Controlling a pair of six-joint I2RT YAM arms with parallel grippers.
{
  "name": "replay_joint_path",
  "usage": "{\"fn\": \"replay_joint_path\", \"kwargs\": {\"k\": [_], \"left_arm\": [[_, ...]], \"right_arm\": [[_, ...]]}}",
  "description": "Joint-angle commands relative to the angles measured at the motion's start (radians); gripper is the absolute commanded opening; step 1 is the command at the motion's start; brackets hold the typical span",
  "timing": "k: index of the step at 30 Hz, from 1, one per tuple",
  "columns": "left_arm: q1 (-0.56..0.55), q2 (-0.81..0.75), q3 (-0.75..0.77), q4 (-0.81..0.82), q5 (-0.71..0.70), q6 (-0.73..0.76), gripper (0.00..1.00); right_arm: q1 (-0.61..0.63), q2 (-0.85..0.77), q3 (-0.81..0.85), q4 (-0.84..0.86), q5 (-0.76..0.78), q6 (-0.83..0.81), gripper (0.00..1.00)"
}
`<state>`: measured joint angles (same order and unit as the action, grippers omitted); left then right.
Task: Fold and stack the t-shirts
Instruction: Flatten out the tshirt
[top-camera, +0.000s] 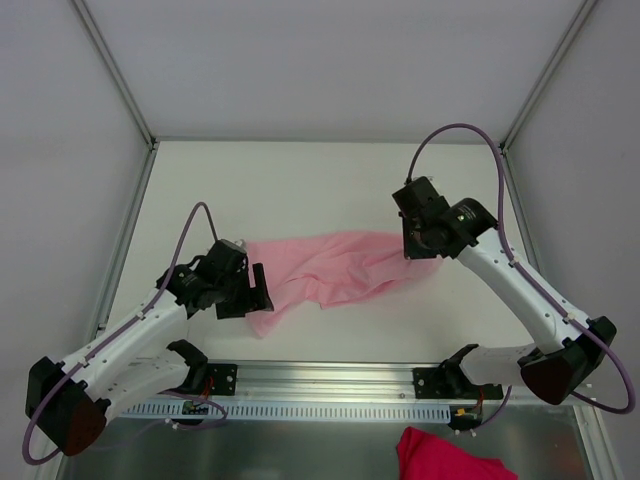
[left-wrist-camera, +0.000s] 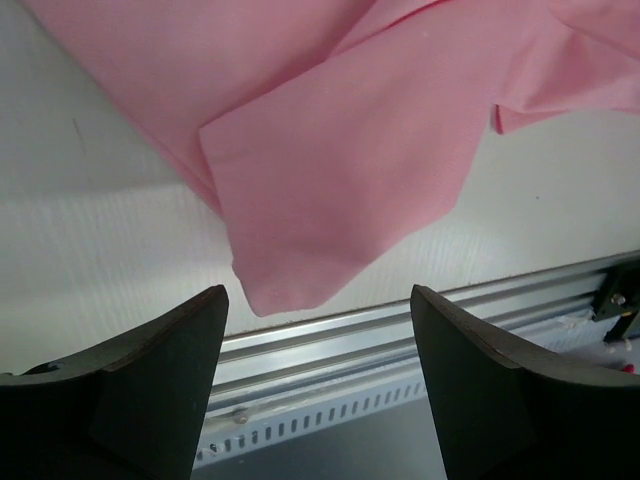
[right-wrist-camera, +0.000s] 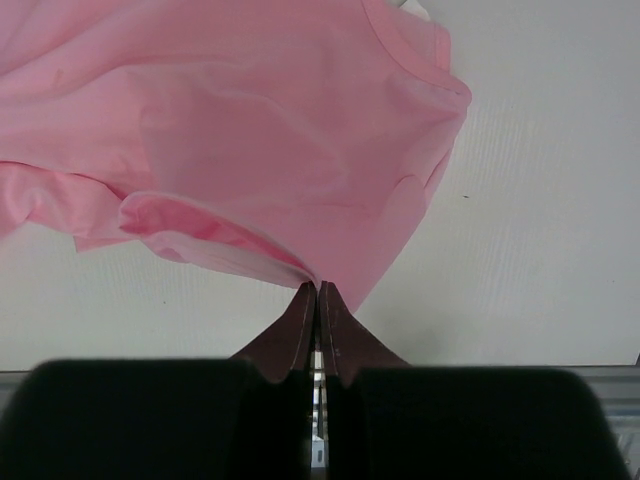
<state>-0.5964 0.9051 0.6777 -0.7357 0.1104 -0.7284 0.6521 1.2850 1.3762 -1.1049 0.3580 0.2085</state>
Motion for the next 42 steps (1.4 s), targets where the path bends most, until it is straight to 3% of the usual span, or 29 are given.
{"fn": "replay_joint_path", "kwargs": {"k": [1, 12, 23, 38, 42], "left_arm": [[-0.008, 0.028, -0.02, -0.031, -0.124, -0.046, 0.74], [-0.009, -0.012, -0.072, 0.061, -0.189, -0.109, 0.74], [-0.009, -0.067, -0.176, 0.263, -0.143, -0.124, 0.68], [-0.009, -0.069, -0.251, 0.32, -0.123, -0.178, 0.66], [-0.009, -0.092, -0.26, 0.312, -0.124, -0.184, 0.59]], "right_arm": [[0.007, -0.006, -0.003, -0.003, 0.015, -0.011, 0.01], [0.009, -0.03, -0.023, -0.012, 0.015, -0.012, 0.01], [0.009, -0.044, -0.058, 0.0, -0.017, 0.0, 0.01], [0.02, -0.055, -0.111, 0.014, -0.04, 0.028, 0.01], [0.018, -0.056, -0.115, 0.011, -0.039, 0.029, 0.01]]}}
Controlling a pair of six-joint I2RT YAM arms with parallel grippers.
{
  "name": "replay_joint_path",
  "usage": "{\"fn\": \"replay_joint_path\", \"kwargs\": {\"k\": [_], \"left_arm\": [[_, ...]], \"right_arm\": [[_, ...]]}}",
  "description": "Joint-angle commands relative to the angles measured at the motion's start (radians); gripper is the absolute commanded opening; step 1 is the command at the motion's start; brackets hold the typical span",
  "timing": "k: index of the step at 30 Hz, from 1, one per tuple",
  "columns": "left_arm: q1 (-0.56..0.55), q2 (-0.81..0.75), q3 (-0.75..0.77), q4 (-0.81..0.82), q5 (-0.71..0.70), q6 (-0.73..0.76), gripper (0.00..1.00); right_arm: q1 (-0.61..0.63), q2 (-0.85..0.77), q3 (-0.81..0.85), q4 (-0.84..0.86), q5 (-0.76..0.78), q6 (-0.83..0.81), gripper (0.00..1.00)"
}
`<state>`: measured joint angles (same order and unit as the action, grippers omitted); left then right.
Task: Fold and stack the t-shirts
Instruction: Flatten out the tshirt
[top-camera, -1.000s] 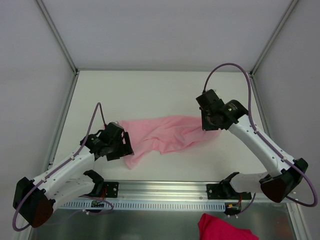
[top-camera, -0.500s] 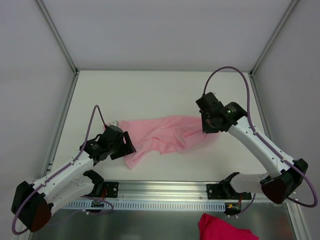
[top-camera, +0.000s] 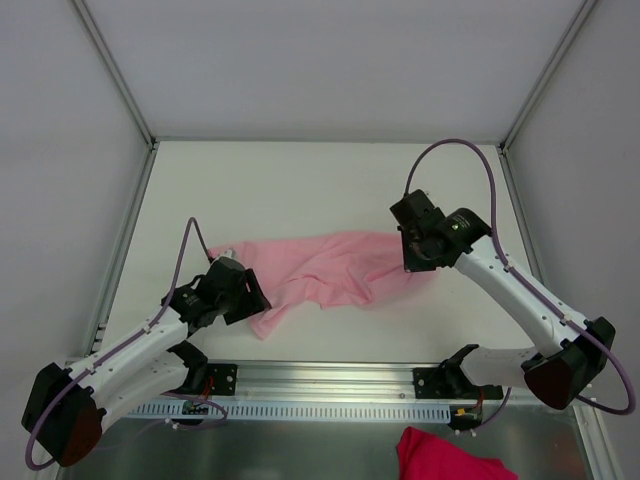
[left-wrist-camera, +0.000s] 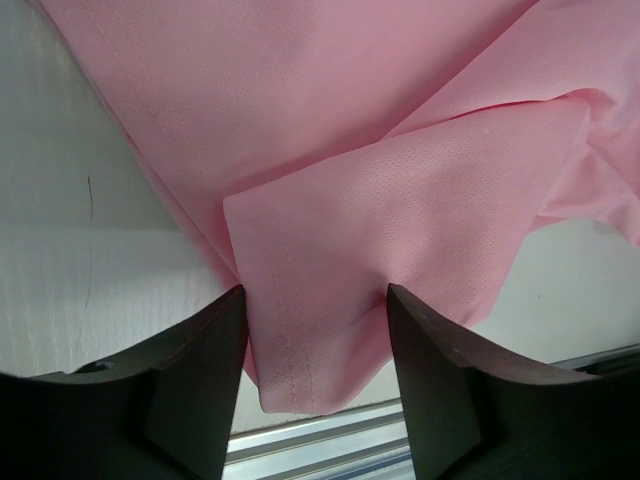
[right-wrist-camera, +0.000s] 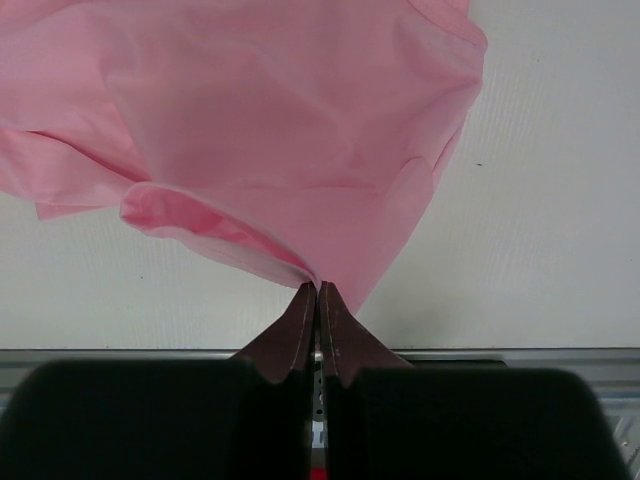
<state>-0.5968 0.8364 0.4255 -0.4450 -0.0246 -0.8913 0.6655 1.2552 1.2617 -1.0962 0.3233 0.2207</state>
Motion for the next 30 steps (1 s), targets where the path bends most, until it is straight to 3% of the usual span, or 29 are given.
{"fn": "replay_joint_path", "kwargs": {"k": [1, 5, 8, 15, 18, 19, 24, 30], "left_arm": [[-0.009, -0.028, -0.008, 0.019, 0.006, -0.021, 0.57], [-0.008, -0.034, -0.01, 0.014, 0.006, -0.023, 0.41], [-0.008, -0.036, -0.011, 0.017, 0.008, -0.024, 0.39], [-0.011, -0.033, 0.001, 0.019, 0.015, -0.012, 0.22], [-0.018, -0.04, 0.012, 0.02, 0.012, -0.001, 0.12], [-0.02, -0.048, 0.019, 0.022, 0.012, 0.002, 0.0], [-0.023, -0.079, 0.064, 0.048, 0.055, 0.054, 0.0], [-0.027, -0.082, 0.302, -0.032, 0.057, 0.143, 0.0]], "right_arm": [[0.006, -0.027, -0.007, 0.002, -0.006, 0.019, 0.01], [0.009, -0.028, -0.033, 0.022, -0.03, 0.028, 0.01], [0.02, -0.022, -0.054, 0.041, -0.044, 0.035, 0.01], [0.049, 0.01, -0.064, 0.062, -0.036, 0.04, 0.01], [0.057, 0.026, -0.065, 0.064, -0.029, 0.037, 0.01], [0.06, 0.029, -0.065, 0.067, -0.027, 0.037, 0.01], [0.071, 0.05, -0.056, 0.076, -0.029, 0.037, 0.01], [0.094, 0.081, -0.059, 0.096, -0.003, 0.032, 0.01]]}}
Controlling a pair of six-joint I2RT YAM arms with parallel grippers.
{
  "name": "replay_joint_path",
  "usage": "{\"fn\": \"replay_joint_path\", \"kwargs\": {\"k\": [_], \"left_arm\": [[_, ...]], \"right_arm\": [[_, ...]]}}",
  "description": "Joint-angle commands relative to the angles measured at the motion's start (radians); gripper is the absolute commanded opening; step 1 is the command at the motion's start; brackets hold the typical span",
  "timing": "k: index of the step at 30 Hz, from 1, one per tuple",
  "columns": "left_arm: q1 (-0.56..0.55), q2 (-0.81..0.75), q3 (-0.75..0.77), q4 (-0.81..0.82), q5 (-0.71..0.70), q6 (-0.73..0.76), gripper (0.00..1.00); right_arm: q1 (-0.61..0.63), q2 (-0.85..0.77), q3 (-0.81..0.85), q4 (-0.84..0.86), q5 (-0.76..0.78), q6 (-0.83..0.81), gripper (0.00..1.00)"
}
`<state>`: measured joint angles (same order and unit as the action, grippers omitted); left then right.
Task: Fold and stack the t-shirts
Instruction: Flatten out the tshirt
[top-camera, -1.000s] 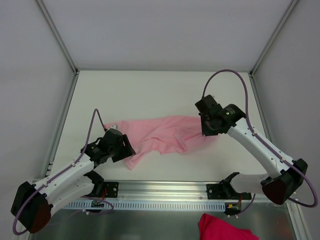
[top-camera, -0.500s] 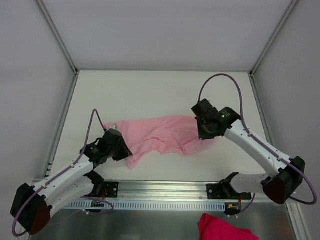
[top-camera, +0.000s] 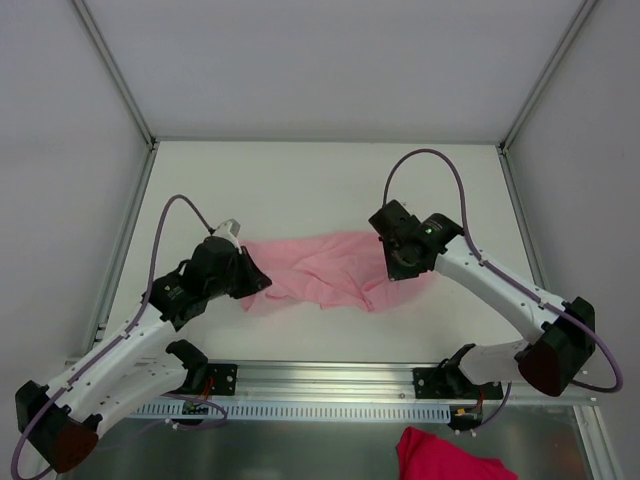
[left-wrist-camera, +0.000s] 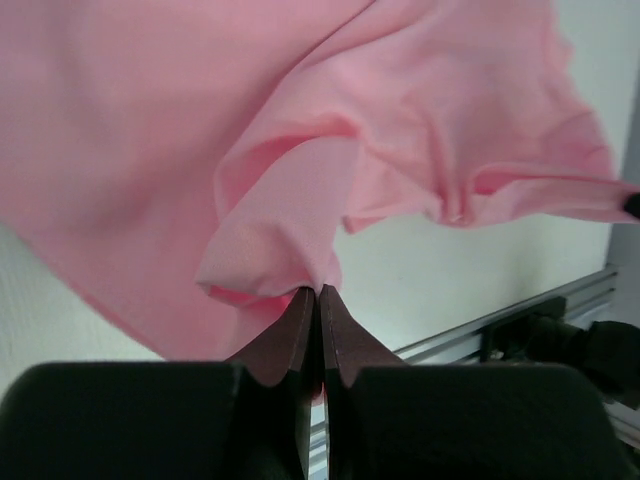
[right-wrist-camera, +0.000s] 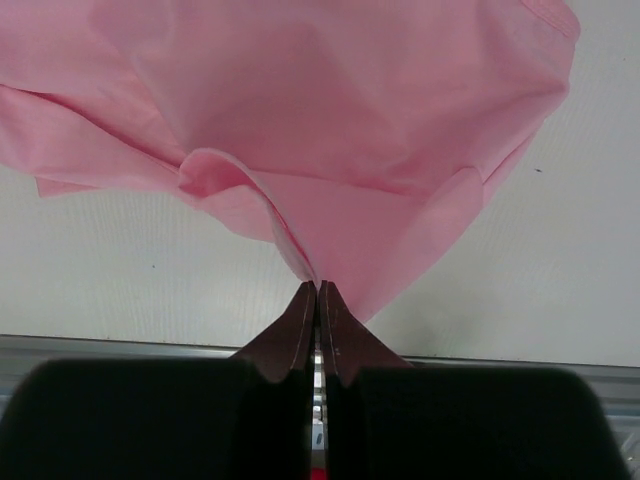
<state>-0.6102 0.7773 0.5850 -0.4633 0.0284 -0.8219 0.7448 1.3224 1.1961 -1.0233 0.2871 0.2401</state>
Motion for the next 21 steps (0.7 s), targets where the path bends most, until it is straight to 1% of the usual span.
{"fn": "replay_joint_path", "kwargs": {"k": [1, 3, 4, 5, 7, 8, 9, 11, 12, 14, 15, 17, 18, 21], "left_arm": [[-0.013, -0.024, 0.179, -0.029, -0.014, 0.088, 0.0], [-0.013, -0.019, 0.255, -0.069, -0.115, 0.127, 0.0], [-0.014, -0.01, 0.322, -0.093, -0.152, 0.141, 0.0], [-0.013, -0.001, 0.353, -0.1, -0.221, 0.161, 0.0], [-0.013, 0.04, 0.441, -0.097, -0.271, 0.19, 0.0], [-0.01, 0.062, 0.469, -0.097, -0.31, 0.216, 0.0], [-0.008, 0.082, 0.519, -0.094, -0.321, 0.227, 0.0], [0.003, 0.137, 0.559, -0.063, -0.332, 0.26, 0.0], [0.012, 0.152, 0.594, -0.049, -0.332, 0.271, 0.0], [0.064, 0.215, 0.634, -0.031, -0.315, 0.285, 0.0], [0.084, 0.258, 0.666, -0.02, -0.285, 0.29, 0.0], [0.127, 0.305, 0.702, 0.0, -0.263, 0.299, 0.0], [0.136, 0.36, 0.742, 0.002, -0.246, 0.305, 0.0], [0.171, 0.463, 0.82, 0.005, -0.239, 0.32, 0.0]], "right_arm": [[0.018, 0.026, 0.0, 0.041, 0.047, 0.007, 0.01], [0.021, 0.049, 0.006, 0.054, 0.128, -0.022, 0.01], [0.021, 0.082, 0.023, 0.048, 0.167, -0.034, 0.01], [0.021, 0.102, 0.07, 0.043, 0.254, -0.066, 0.01], [0.016, 0.164, 0.137, 0.045, 0.34, -0.116, 0.01], [0.013, 0.19, 0.23, 0.045, 0.404, -0.142, 0.01], [-0.004, 0.216, 0.285, 0.043, 0.428, -0.197, 0.01], [-0.025, 0.294, 0.406, 0.022, 0.492, -0.235, 0.01], [-0.054, 0.317, 0.539, 0.009, 0.51, -0.286, 0.01], [-0.111, 0.374, 0.661, 0.006, 0.54, -0.32, 0.01], [-0.134, 0.392, 0.785, 0.003, 0.544, -0.347, 0.01], [-0.197, 0.451, 0.906, 0.003, 0.561, -0.377, 0.01], [-0.215, 0.466, 1.009, 0.014, 0.569, -0.407, 0.01], [-0.292, 0.492, 1.109, 0.055, 0.577, -0.42, 0.01]]}}
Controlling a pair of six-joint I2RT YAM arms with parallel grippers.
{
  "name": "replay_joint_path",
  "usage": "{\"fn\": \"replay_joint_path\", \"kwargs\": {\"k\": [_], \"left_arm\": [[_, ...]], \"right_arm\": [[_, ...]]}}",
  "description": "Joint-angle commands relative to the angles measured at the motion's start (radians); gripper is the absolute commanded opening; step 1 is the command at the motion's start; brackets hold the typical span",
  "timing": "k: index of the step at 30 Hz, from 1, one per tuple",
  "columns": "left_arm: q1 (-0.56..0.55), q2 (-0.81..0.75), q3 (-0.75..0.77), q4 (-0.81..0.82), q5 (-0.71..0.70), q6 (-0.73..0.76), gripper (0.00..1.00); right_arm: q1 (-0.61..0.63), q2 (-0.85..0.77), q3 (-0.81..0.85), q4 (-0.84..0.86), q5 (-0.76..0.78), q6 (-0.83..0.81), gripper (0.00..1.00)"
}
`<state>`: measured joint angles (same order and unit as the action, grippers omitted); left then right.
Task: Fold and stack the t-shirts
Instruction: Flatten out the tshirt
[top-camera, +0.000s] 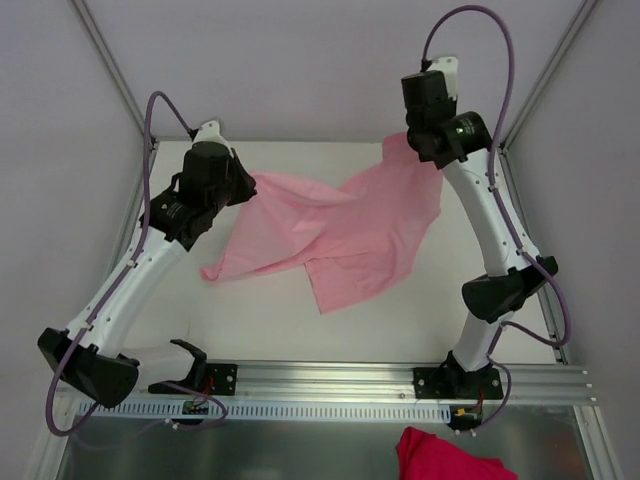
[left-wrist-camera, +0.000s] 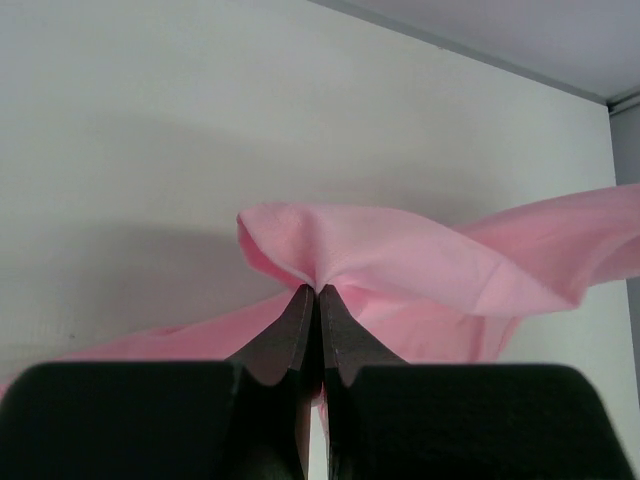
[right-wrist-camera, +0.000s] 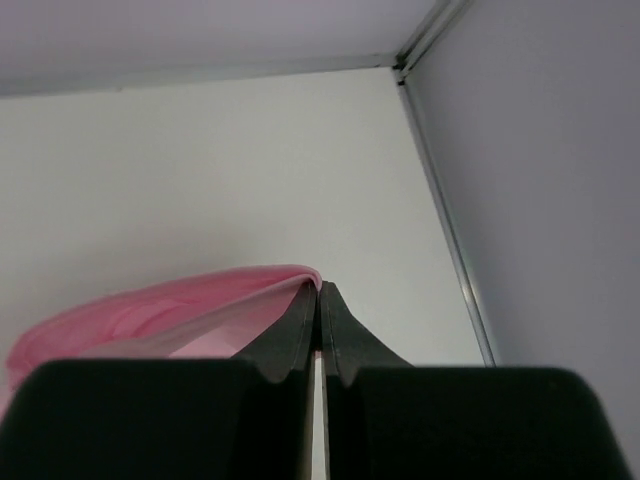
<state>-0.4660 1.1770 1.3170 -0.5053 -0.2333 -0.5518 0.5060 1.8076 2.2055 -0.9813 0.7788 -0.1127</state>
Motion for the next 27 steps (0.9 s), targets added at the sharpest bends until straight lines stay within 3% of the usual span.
{"fn": "replay_joint_path", "kwargs": {"k": [1, 5, 11, 13, 19, 25, 27], "left_arm": [[0.038, 0.085, 0.108, 0.051, 0.032, 0.049, 0.0], [0.09, 0.209, 0.288, 0.053, 0.052, 0.049, 0.0], [0.113, 0.335, 0.578, 0.004, 0.091, 0.047, 0.0], [0.113, 0.329, 0.591, 0.014, 0.107, 0.04, 0.0], [0.102, 0.153, 0.372, 0.1, 0.166, 0.009, 0.0], [0.07, -0.083, 0.119, 0.102, 0.281, -0.02, 0.0], [0.055, -0.161, 0.093, 0.085, 0.299, -0.013, 0.0]], "right_arm": [[-0.07, -0.001, 0.096, 0.036, 0.103, -0.055, 0.01], [-0.112, -0.092, -0.012, 0.269, 0.094, -0.125, 0.01], [-0.106, -0.218, -0.078, 0.406, 0.001, -0.202, 0.01], [-0.1, -0.281, -0.098, 0.428, -0.028, -0.215, 0.01], [-0.023, -0.48, -0.266, 0.497, -0.065, -0.257, 0.01], [0.014, -0.588, -0.234, 0.167, -0.193, -0.063, 0.01], [0.046, -0.673, -0.283, 0.161, -0.239, -0.035, 0.01]]}}
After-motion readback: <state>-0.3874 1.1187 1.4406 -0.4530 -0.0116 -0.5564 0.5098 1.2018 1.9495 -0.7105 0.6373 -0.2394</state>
